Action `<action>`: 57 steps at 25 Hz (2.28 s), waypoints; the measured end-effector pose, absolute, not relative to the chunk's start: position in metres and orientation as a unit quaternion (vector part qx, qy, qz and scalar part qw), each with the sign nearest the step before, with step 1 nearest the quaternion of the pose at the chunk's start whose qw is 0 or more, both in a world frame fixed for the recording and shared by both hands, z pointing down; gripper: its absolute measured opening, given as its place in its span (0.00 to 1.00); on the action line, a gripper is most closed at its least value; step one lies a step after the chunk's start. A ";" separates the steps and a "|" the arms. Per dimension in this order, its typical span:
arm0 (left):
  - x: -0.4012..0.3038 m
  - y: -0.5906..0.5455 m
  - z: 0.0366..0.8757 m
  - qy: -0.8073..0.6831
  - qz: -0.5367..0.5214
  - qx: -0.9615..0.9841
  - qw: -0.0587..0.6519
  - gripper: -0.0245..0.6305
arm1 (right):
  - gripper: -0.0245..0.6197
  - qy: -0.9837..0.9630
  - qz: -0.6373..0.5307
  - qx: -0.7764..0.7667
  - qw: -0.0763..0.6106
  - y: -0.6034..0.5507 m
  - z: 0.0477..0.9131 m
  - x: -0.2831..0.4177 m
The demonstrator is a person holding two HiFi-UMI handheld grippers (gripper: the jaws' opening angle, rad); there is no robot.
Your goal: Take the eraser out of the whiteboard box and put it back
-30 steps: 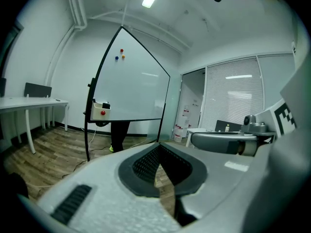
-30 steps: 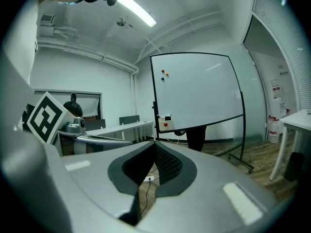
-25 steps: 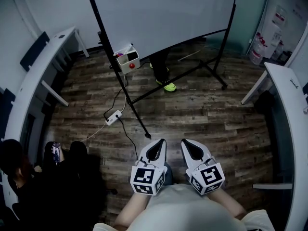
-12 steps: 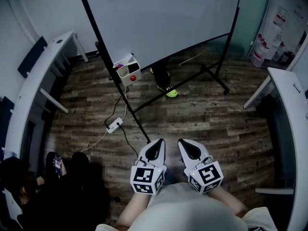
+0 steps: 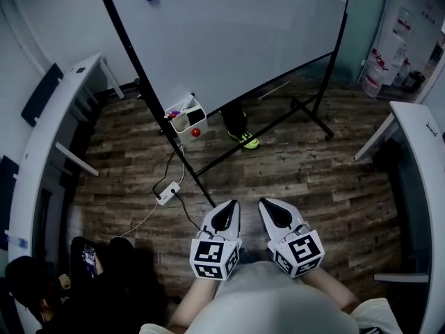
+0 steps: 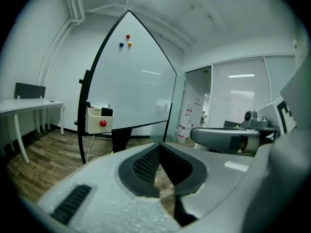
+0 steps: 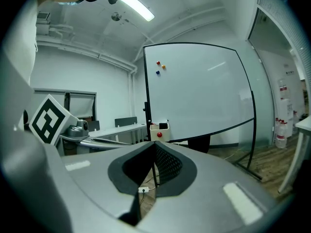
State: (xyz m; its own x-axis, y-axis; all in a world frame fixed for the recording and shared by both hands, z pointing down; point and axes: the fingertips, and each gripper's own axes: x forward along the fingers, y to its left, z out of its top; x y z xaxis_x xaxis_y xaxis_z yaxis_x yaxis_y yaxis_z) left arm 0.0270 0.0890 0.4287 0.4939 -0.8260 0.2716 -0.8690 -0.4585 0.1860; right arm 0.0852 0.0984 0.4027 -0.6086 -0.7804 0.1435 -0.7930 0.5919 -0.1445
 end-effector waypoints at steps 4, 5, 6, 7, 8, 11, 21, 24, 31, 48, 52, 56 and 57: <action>0.014 0.066 0.428 -0.497 0.070 0.851 0.152 0.04 | 0.05 -0.891 0.096 0.443 0.031 0.076 0.400 0.073; 0.011 0.061 0.427 -0.497 0.069 0.851 0.152 0.04 | 0.05 -0.891 0.096 0.443 0.031 0.071 0.400 0.070; 0.007 0.056 0.427 -0.497 0.068 0.851 0.152 0.04 | 0.05 -0.891 0.095 0.444 0.031 0.066 0.400 0.066; 0.004 0.051 0.427 -0.498 0.067 0.851 0.152 0.04 | 0.05 -0.891 0.094 0.443 0.032 0.062 0.400 0.063; 0.000 0.047 0.427 -0.499 0.066 0.851 0.152 0.04 | 0.05 -0.891 0.093 0.443 0.033 0.057 0.400 0.060; -0.011 0.034 0.428 -0.501 0.064 0.849 0.155 0.04 | 0.05 -0.892 0.089 0.443 0.033 0.043 0.398 0.050; -0.046 -0.001 0.431 -0.508 0.062 0.845 0.159 0.04 | 0.05 -0.895 0.088 0.437 0.031 0.007 0.400 0.019; -0.052 -0.007 0.431 -0.511 0.060 0.842 0.158 0.04 | 0.05 -0.897 0.086 0.433 0.030 0.002 0.400 0.013; -0.064 -0.015 0.433 -0.524 0.059 0.834 0.163 0.04 | 0.05 -0.901 0.085 0.425 0.028 -0.010 0.397 0.005; -0.085 -0.059 0.426 -0.584 0.044 0.794 0.161 0.04 | 0.05 -0.929 0.076 0.361 0.022 -0.073 0.388 -0.014; -0.092 -0.075 0.425 -0.599 0.039 0.783 0.163 0.04 | 0.05 -0.938 0.071 0.339 0.023 -0.093 0.385 -0.022; -0.095 -0.089 0.423 -0.612 0.036 0.773 0.164 0.04 | 0.05 -0.944 0.070 0.321 0.024 -0.110 0.383 -0.028; -0.096 -0.092 0.422 -0.615 0.035 0.770 0.165 0.04 | 0.05 -0.946 0.070 0.316 0.025 -0.114 0.382 -0.029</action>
State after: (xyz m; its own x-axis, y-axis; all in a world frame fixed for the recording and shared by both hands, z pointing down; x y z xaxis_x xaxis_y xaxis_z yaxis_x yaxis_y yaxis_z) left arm -0.0958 -0.0918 0.4222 0.2412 -0.9358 0.2571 -0.9592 -0.1896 0.2099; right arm -0.0294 -0.1140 0.3822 -0.7994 -0.5939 0.0908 -0.6008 0.7909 -0.1166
